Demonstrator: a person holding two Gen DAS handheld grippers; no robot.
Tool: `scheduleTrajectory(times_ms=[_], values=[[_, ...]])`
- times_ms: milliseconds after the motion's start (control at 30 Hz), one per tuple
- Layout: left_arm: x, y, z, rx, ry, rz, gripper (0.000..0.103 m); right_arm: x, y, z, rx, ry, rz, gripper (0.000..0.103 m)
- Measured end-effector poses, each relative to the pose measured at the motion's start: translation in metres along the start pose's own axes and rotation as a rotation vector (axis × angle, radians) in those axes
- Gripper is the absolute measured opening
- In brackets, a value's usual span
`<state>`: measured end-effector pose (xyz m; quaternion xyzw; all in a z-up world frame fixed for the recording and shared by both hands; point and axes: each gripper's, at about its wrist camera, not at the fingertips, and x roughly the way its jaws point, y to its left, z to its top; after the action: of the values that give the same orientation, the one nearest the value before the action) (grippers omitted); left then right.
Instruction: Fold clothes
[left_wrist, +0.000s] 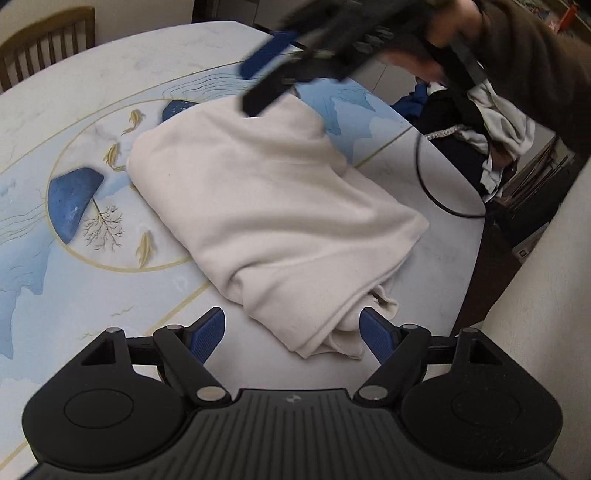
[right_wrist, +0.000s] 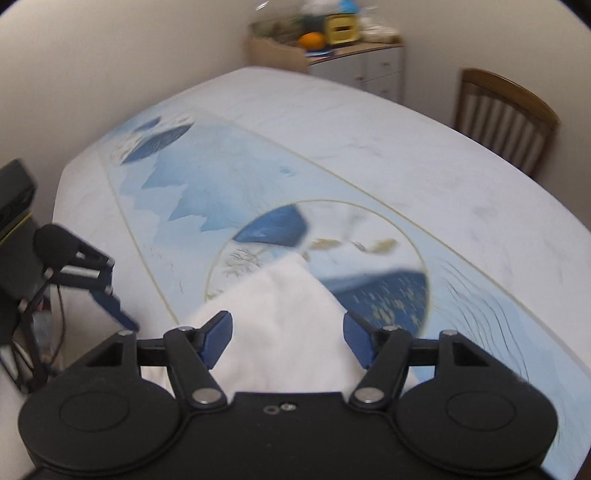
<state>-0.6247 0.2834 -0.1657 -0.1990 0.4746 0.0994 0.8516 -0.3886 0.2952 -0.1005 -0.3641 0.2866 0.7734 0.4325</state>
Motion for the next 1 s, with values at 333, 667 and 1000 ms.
scheduleTrajectory(times_ms=[333,667,1000], values=[[0.010,-0.012,-0.015,0.025,-0.069,0.095,0.045,0.044,0.023,0.028,-0.137,0.098,0.027,0.103],[0.012,-0.020,-0.017,0.005,-0.100,0.110,0.011,0.076,0.007,0.052,-0.063,0.104,0.033,0.103],[0.007,-0.023,-0.024,0.022,-0.124,0.108,0.009,0.098,0.004,0.056,0.012,0.184,0.030,0.103]])
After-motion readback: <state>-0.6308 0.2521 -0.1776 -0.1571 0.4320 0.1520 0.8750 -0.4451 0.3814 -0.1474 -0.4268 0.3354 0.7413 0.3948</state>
